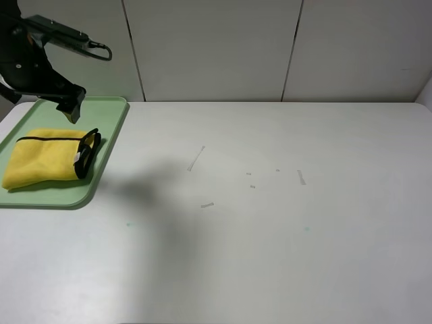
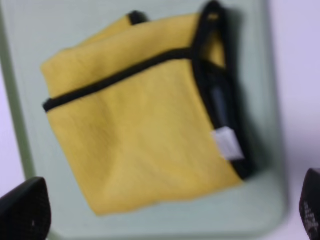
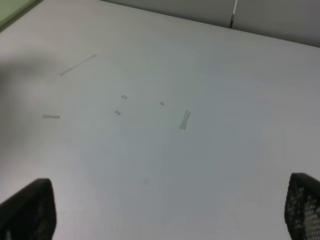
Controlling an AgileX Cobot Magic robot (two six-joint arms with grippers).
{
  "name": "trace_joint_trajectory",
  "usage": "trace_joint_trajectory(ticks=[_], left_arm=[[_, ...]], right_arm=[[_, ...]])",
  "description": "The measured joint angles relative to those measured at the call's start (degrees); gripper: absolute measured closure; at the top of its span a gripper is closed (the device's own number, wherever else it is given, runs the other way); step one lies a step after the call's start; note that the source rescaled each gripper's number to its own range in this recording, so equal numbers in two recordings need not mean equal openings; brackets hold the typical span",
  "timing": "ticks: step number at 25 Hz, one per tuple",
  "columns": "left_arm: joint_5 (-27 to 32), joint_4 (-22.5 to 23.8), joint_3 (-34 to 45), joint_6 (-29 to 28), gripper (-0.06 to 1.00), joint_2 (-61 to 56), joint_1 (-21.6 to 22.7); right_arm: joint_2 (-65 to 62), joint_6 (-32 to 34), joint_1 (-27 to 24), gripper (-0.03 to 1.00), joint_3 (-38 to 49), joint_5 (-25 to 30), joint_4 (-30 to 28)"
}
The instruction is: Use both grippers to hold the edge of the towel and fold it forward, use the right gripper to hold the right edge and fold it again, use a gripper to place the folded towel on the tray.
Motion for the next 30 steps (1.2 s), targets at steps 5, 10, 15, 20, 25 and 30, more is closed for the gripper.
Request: trace_joint_trajectory(ticks=[5,10,15,20,25,30], left_arm=[[7.5,-2.2,0.0,0.0,-0.06,-8.3,-5.7],[17.0,-2.9,0.0,0.0,-0.06,-16.5,-10.5],[19.6,-7.9,0.4,0.0,-0.06,-24.7,-16.2],[19.7,-10.0,5.8,0.0,-0.06,-33.2,-19.9],[19.7,-11.6,16.7,0.0,-0.06,-41.4,-20.2],[19.7,-12.1,28.2,-1.1,-0.06,-50.9,-20.2]], right_arm=[[0.0,0.0,0.0,-0.03,0.0,0.0,0.0],[0.0,0.0,0.0,-0.03,0.0,0.0,0.0],[0.0,0.0,0.0,-0.03,0.0,0.0,0.0],[0.0,0.0,0.0,-0.03,0.0,0.0,0.0],[0.0,0.0,0.0,-0.03,0.0,0.0,0.0],[0.0,0.0,0.0,-0.03,0.0,0.0,0.0]])
